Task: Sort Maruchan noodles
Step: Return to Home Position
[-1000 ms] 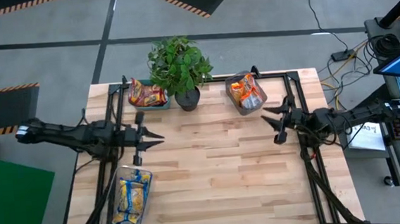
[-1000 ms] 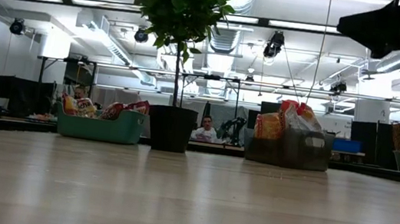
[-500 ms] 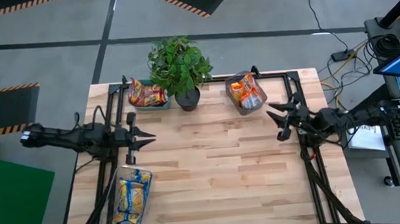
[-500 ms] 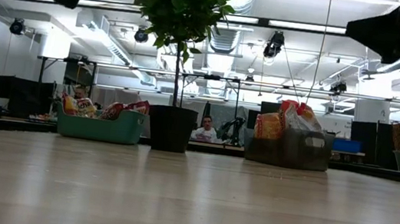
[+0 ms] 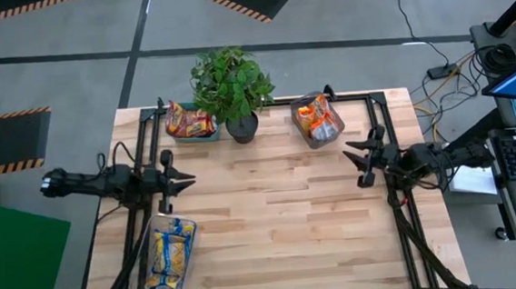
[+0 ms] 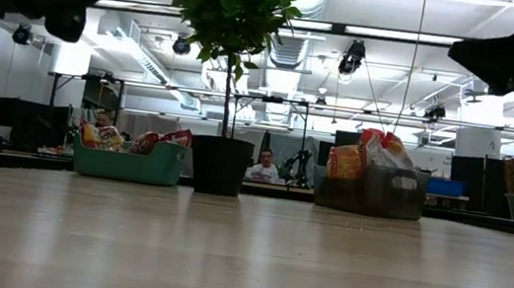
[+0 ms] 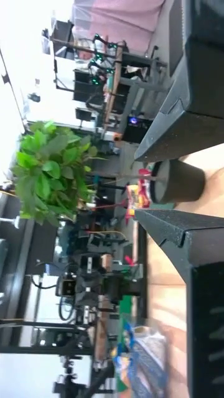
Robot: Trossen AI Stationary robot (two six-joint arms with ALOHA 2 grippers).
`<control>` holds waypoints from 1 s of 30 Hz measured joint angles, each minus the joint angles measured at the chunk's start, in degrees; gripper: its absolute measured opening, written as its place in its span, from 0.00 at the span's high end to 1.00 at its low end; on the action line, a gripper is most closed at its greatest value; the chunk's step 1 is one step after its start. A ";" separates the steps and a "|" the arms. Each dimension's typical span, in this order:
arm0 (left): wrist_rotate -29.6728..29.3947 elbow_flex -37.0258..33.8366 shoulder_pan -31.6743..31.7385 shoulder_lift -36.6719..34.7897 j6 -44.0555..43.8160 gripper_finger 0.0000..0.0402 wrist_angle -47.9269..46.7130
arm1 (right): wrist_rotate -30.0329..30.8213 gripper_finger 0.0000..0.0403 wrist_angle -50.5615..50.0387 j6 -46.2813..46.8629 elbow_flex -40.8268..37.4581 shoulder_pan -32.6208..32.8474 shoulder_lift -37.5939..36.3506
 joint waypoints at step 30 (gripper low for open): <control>-17.81 -2.88 0.03 -1.19 -3.16 0.90 -1.73 | 4.63 0.69 -2.24 -3.84 -0.04 0.00 0.61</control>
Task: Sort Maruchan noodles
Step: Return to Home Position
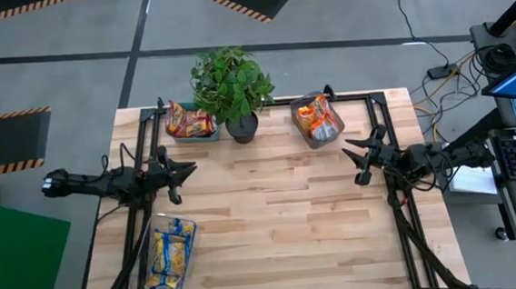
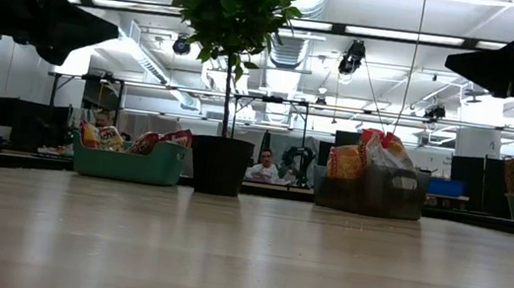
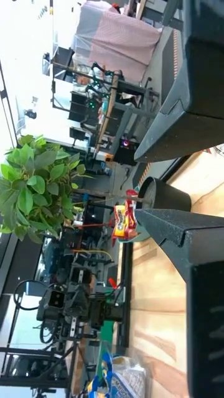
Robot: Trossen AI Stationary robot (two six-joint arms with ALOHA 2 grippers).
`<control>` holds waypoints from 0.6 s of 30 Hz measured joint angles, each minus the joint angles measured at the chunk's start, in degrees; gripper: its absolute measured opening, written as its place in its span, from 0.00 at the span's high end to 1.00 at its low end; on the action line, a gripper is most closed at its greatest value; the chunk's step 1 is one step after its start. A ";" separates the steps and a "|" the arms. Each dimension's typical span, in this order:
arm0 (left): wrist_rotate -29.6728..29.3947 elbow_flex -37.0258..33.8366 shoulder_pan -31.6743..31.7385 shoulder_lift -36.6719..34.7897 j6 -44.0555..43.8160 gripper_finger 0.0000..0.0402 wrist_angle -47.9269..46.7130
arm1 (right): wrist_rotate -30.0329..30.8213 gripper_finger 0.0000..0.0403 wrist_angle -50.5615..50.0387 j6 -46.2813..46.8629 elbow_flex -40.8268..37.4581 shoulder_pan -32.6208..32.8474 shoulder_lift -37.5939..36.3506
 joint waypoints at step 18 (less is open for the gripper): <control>0.04 0.04 0.01 0.02 0.02 0.90 0.00 | 0.02 0.69 0.00 1.01 -0.02 0.00 0.02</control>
